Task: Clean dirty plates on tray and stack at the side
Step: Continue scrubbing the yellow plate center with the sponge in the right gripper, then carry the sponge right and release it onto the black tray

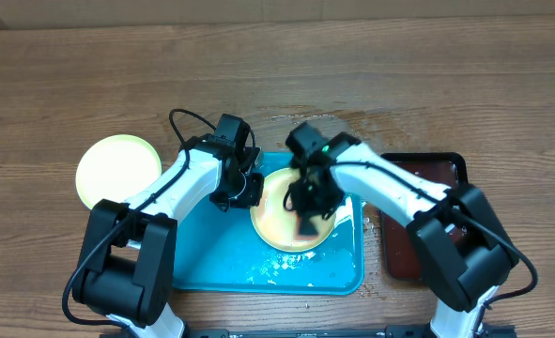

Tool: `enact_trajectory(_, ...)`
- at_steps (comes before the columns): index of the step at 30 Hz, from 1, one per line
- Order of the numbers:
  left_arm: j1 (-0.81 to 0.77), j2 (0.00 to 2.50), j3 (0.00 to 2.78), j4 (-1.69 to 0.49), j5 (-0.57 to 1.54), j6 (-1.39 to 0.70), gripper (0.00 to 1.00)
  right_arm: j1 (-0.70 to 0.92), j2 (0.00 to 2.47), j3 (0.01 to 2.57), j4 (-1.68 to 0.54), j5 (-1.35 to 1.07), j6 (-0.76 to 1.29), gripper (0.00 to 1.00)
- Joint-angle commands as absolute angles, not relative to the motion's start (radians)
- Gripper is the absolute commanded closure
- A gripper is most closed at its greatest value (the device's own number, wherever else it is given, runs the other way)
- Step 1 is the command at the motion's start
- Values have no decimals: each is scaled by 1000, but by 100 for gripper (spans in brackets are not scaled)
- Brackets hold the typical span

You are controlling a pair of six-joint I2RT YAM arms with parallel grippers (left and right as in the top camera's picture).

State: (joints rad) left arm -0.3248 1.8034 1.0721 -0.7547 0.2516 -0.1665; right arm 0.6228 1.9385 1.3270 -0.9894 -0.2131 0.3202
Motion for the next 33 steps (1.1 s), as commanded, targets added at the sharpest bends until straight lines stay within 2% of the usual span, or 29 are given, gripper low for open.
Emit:
enact_trajectory(1,-313,1819,1064,-755,237,-183,96,587,1886,1455,-1048,-53,344,96)
enact_trajectory(8,-313,1819,1064,-755,237,-179,95,580,1874,1652,-1217,-52,342,96)
enact_trajectory(13,-313,1819,1064,-759,237,-179,96,551,1874,1714,-1412,123,527,96)
enact_trajectory(18,-313,1819,1064,-761,237,-164,96,434,1874,1715,-1605,252,655,96)
enact_trajectory(25,-313,1819,1064,-767,238,-161,96,283,1874,1688,-1605,253,653,96)
enact_trajectory(33,-313,1819,1064,-772,238,-157,96,144,1874,1496,-1567,249,648,96)
